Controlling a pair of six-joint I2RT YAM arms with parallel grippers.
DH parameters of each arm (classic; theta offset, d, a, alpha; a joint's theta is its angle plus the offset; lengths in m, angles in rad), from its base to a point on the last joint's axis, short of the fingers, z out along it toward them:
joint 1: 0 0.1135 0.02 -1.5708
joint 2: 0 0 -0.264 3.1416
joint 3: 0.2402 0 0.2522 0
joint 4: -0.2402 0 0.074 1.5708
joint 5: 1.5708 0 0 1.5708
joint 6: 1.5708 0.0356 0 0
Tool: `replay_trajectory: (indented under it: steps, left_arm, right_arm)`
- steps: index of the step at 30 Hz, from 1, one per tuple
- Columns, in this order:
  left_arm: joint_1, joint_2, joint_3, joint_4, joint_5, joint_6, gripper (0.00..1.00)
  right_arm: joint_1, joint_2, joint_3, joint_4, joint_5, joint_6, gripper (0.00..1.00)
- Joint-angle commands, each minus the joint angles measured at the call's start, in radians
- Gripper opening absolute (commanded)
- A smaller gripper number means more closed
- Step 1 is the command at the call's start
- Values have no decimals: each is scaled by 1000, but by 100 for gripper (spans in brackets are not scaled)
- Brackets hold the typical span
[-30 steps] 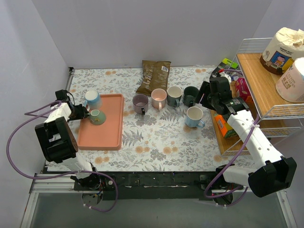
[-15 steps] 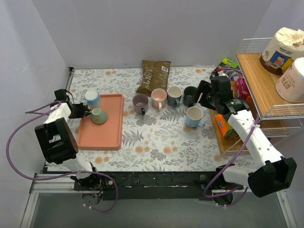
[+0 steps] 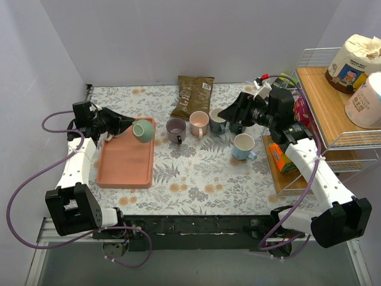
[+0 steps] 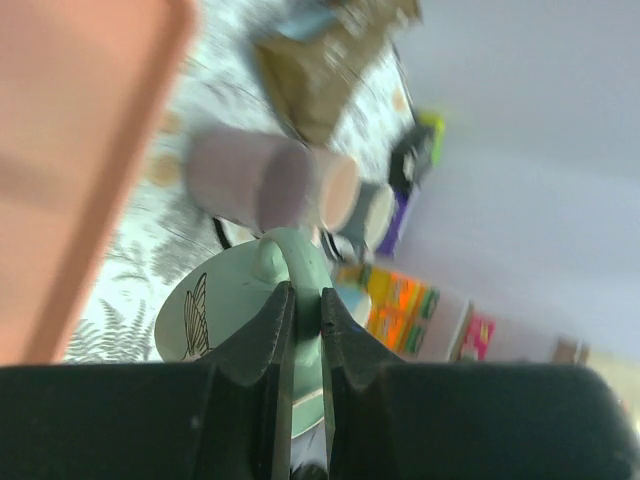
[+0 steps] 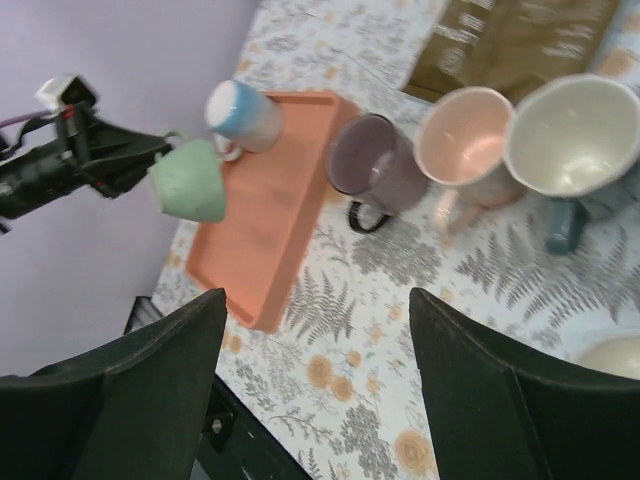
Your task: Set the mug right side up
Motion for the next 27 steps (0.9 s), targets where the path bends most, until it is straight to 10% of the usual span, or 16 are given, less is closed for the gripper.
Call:
replay_trajectory:
  steps: [1, 20, 27]
  left_arm:
    - [-75, -30, 71, 142, 299, 120, 0]
    - [-379, -131, 41, 1048, 623, -336, 0]
    - [-460, -147, 47, 1045, 685, -299, 0]
  right_arm:
    - [0, -48, -58, 331, -278, 61, 82]
    - [174, 21, -68, 735, -428, 164, 82]
    - [175, 23, 56, 693, -485, 21, 83]
